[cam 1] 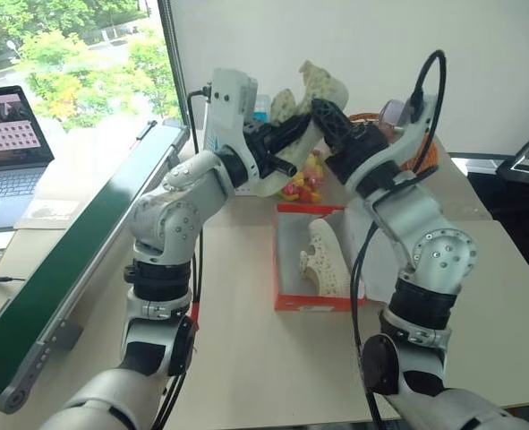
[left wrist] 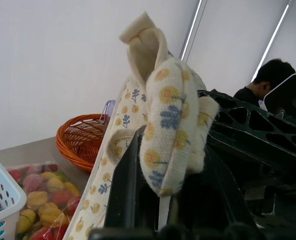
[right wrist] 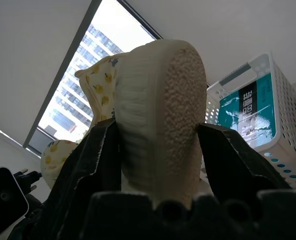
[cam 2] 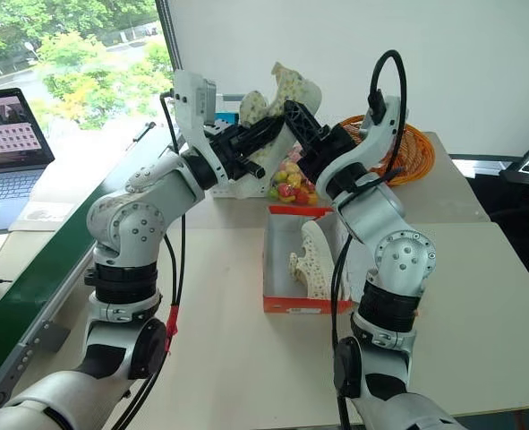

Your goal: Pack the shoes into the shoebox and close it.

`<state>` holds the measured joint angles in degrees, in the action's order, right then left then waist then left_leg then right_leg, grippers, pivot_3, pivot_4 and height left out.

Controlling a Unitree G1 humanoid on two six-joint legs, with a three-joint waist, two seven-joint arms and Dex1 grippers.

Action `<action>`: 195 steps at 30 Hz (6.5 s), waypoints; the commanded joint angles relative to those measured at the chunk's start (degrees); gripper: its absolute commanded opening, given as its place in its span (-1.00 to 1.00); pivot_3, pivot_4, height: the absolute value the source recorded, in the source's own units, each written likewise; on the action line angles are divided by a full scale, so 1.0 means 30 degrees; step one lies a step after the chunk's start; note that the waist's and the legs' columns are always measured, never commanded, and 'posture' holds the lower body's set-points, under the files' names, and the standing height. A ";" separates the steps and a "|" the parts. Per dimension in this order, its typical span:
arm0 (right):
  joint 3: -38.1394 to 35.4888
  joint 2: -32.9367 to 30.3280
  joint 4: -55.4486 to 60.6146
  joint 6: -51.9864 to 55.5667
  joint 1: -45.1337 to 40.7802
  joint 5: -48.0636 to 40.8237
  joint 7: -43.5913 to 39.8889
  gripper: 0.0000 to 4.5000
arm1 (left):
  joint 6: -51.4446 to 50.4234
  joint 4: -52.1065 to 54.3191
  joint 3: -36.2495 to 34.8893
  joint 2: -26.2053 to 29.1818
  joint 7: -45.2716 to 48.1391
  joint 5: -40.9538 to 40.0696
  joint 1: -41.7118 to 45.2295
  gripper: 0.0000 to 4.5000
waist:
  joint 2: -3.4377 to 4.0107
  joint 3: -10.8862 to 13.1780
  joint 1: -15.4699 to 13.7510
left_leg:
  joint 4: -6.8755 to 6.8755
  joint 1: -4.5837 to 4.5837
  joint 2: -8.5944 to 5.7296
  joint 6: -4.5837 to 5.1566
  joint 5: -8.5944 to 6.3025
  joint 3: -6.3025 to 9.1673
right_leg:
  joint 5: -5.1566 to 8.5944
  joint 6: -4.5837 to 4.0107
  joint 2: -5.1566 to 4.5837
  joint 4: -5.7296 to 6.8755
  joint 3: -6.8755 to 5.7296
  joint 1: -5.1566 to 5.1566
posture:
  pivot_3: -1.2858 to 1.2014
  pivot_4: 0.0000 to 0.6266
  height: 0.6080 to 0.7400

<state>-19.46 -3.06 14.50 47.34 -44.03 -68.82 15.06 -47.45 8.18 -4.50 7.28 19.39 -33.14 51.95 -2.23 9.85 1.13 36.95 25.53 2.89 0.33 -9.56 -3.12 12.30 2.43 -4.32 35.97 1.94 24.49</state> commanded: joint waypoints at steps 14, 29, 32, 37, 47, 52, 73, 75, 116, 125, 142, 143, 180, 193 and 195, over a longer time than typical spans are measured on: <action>0.0105 -0.1756 -0.0143 -0.0365 -0.0494 -0.0339 -0.0245 -0.74 | -0.0490 0.1242 -0.0707 0.2969 0.1864 -0.1405 0.0275 0.74 | 0.0004 0.0003 0.0008 | -0.0001 0.0002 0.0001 0.0001 0.0000 0.0000 | 0.0000 -0.0001 -0.0002 -0.0004 -0.0002 0.0002 | 0.03 -0.52 1.00; 0.4178 -1.0229 -0.4040 0.8763 -0.2475 -0.1237 -0.6325 -0.75 | 0.0086 0.1682 0.0000 0.6826 0.3905 -0.0058 -0.2786 0.90 | 0.0006 0.0013 -0.0103 | -0.0032 0.0003 0.0006 0.0006 -0.0004 -0.0019 | 0.0016 -0.0020 -0.0013 -0.0030 0.0003 0.0007 | 0.03 -0.52 1.00; 0.5050 -1.0690 -0.5188 0.8505 -0.2586 0.0284 -0.8545 -0.75 | -0.0161 0.2218 -0.0052 0.6902 0.3782 -0.0093 -0.3343 0.90 | 0.0005 0.0014 -0.0112 | -0.0029 0.0014 0.0003 0.0007 -0.0004 -0.0021 | 0.0013 -0.0015 -0.0014 -0.0041 0.0005 0.0011 | 0.03 -0.52 1.00; 0.6492 -1.1094 -0.7230 0.7361 -0.2583 0.3271 -1.2293 -0.75 | -0.0422 0.2762 -0.0548 0.7092 0.3308 -0.0104 -0.3967 0.90 | 0.0003 0.0015 -0.0117 | -0.0029 0.0022 0.0001 0.0014 -0.0009 -0.0019 | 0.0016 -0.0006 -0.0008 -0.0044 0.0005 0.0018 | 0.03 -0.52 1.00; 0.6887 -0.9672 -1.2512 0.6648 -0.3395 0.6939 -1.5869 -0.75 | -0.0657 0.3503 -0.0665 0.7403 0.3097 -0.0275 -0.4864 0.90 | 0.0001 0.0016 -0.0077 | -0.0027 0.0018 -0.0001 0.0015 -0.0010 -0.0020 | 0.0015 -0.0003 -0.0002 -0.0036 0.0008 0.0018 | 0.03 -0.52 1.00; 0.9684 -0.9981 -1.3303 0.5436 -0.3343 1.1120 -1.6299 -0.75 | -0.0604 0.3789 -0.0671 0.7374 0.2820 -0.0340 -0.5253 0.90 | 0.0002 0.0015 -0.0140 | -0.0024 0.0017 -0.0008 0.0014 -0.0010 -0.0018 | 0.0014 0.0001 -0.0007 -0.0037 0.0005 0.0017 | 0.03 -0.52 1.00; 1.7861 -1.0160 -0.9059 0.5495 -0.0800 1.8773 -1.9227 -0.75 | 0.0029 0.4536 0.0279 0.6820 0.2411 0.0405 -0.6111 0.90 | -0.0051 -0.0037 -0.0660 | -0.0006 -0.0066 -0.0019 0.0009 -0.0013 -0.0012 | 0.0022 0.0008 -0.0024 -0.0040 -0.0018 -0.0082 | 0.03 -0.52 1.00; 1.8639 -1.0182 -0.9073 0.4774 -0.0238 1.9945 -1.8838 -0.75 | 0.0041 0.4506 0.0376 0.6709 0.2441 0.0461 -0.6008 0.90 | -0.0071 -0.0059 -0.0670 | -0.0005 -0.0070 -0.0020 0.0008 -0.0013 -0.0012 | 0.0023 0.0008 -0.0026 -0.0041 -0.0018 -0.0088 | 0.03 -0.52 1.00; 0.1332 -0.8544 -0.0319 1.5051 -0.4194 1.4380 -1.5483 0.97 | 0.3158 0.0628 0.3290 0.8171 0.8467 0.2585 -0.3837 0.90 | 0.0027 -0.0354 -0.0321 | -0.0052 -0.0003 -0.0023 0.0009 -0.0027 -0.0001 | 0.0119 -0.0030 -0.0008 0.0005 0.0003 0.0009 | 0.03 -0.52 1.00; -0.2799 -1.3821 0.4773 1.5052 0.2088 0.7767 -1.5774 0.74 | 0.5190 -0.1240 0.5599 0.8986 1.2276 0.4028 -0.3742 0.90 | 0.0046 -0.0331 -0.0468 | -0.0051 0.0010 -0.0038 0.0033 -0.0048 -0.0018 | 0.0130 -0.0007 -0.0032 -0.0078 0.0022 -0.0023 | 0.03 -0.52 1.00; -1.3484 -1.2954 1.2218 1.2542 2.1506 -0.3082 -1.2953 -0.98 | 0.8476 -0.5454 0.6998 0.7967 1.6227 0.6027 -0.1490 0.90 | -0.0010 -0.0314 -0.0542 | -0.0025 -0.0049 -0.0018 0.0044 -0.0051 0.0045 | 0.0225 0.0136 0.0012 -0.0065 0.0034 -0.0100 | 0.03 -0.52 1.00; -1.2842 -1.2146 1.2567 1.1857 2.2473 -0.2559 -1.3009 -0.98 | 0.8568 -0.5534 0.6966 0.8001 1.6329 0.6085 -0.1447 0.90 | 0.0009 -0.0322 -0.0548 | -0.0026 -0.0031 -0.0042 0.0045 -0.0051 0.0021 | 0.0226 0.0142 -0.0021 -0.0063 0.0061 -0.0073 | 0.03 -0.52 1.00; -0.7799 -0.3426 -1.0439 -1.0839 1.2650 0.7712 -1.1520 -0.98 | 0.6701 -0.2368 0.5562 0.9567 1.2955 0.7765 -0.2977 0.90 | -0.0072 -0.0392 -0.0152 | 0.0012 -0.0108 -0.0042 0.0092 -0.0019 -0.0083 | 0.0110 0.0018 -0.0022 -0.0061 0.0185 -0.0120 | 0.03 -0.52 1.00; -0.4628 -0.4307 0.1887 -0.5819 1.2523 0.0469 -1.0414 -0.98 | 0.7590 -0.3101 0.5494 1.0184 1.2749 0.8782 -0.3542 0.90 | 0.0199 -0.0265 0.0039 | -0.0031 -0.0122 -0.0031 0.0093 -0.0018 -0.0079 | 0.0111 0.0061 0.0005 0.0029 0.0196 -0.0074 | 0.03 -0.52 1.00; -0.3379 -0.5370 0.2864 -0.4403 1.2328 -0.0184 -1.0623 -0.98 | 0.7563 -0.3081 0.5401 1.0253 1.2704 0.8858 -0.3639 0.90 | 0.0200 -0.0264 0.0046 | -0.0031 -0.0122 -0.0031 0.0093 -0.0018 -0.0080 | 0.0110 0.0055 0.0005 0.0029 0.0196 -0.0072 | 0.03 -0.52 1.00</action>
<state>-31.54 -17.24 18.26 31.23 -5.83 -66.65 -16.22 -26.02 -1.37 13.41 37.07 57.94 -6.91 40.82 -1.63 9.06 1.27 36.86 25.17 2.80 0.61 -9.62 -3.37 12.62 2.56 -4.31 36.06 2.53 24.28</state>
